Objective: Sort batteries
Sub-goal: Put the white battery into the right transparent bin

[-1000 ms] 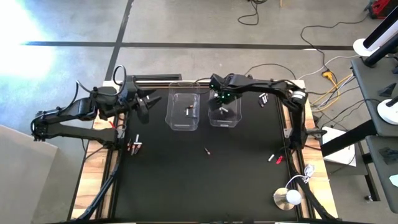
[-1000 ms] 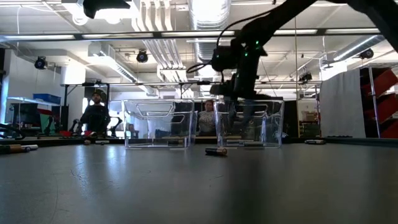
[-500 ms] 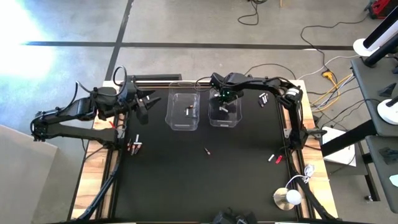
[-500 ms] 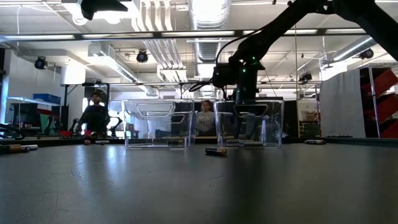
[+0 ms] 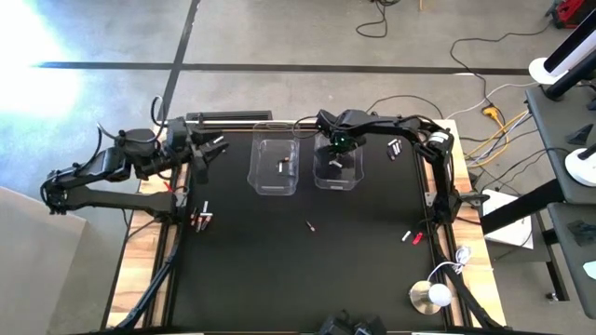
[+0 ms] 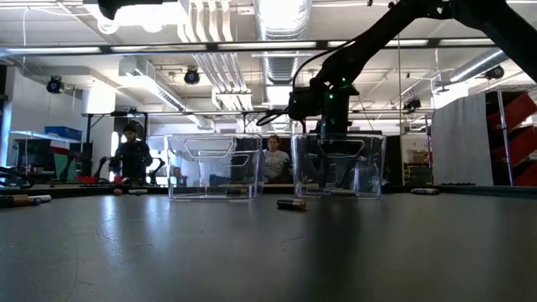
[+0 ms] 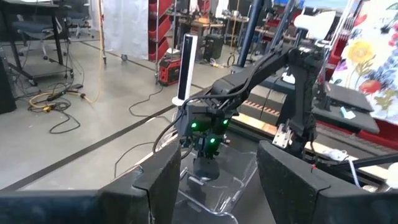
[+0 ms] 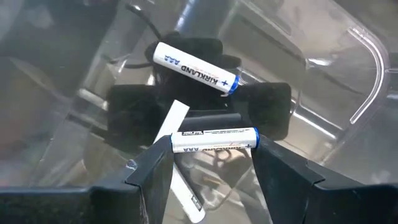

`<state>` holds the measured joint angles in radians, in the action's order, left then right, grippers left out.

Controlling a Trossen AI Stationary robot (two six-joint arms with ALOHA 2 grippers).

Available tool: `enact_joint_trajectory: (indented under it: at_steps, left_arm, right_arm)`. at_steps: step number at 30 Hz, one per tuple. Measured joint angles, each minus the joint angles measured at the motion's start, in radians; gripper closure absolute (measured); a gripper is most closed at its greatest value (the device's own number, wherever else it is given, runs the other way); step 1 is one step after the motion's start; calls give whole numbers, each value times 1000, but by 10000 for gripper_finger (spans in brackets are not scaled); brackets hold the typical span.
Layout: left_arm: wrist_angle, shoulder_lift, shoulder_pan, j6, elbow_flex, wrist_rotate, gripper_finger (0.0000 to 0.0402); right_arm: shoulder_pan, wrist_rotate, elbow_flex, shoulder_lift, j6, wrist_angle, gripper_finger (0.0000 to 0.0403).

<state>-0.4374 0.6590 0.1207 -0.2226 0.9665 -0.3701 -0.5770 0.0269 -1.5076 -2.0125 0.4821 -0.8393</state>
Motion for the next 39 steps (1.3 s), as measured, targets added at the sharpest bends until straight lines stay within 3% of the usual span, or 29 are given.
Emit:
enact_joint_trajectory:
  at_steps: [25,34,39]
  left_arm:
    - [-36,-13,0,-14,0,49,212]
    - [-27,-6,0,-15,0,-13,212]
    - [-26,2,1,-22,0,-39,212]
  right_arm:
    - [3,-7,6,0,-13,1,202]
    - [5,-1,6,1,-4,3,200]
    - [7,13,2,33,19,-2,170]
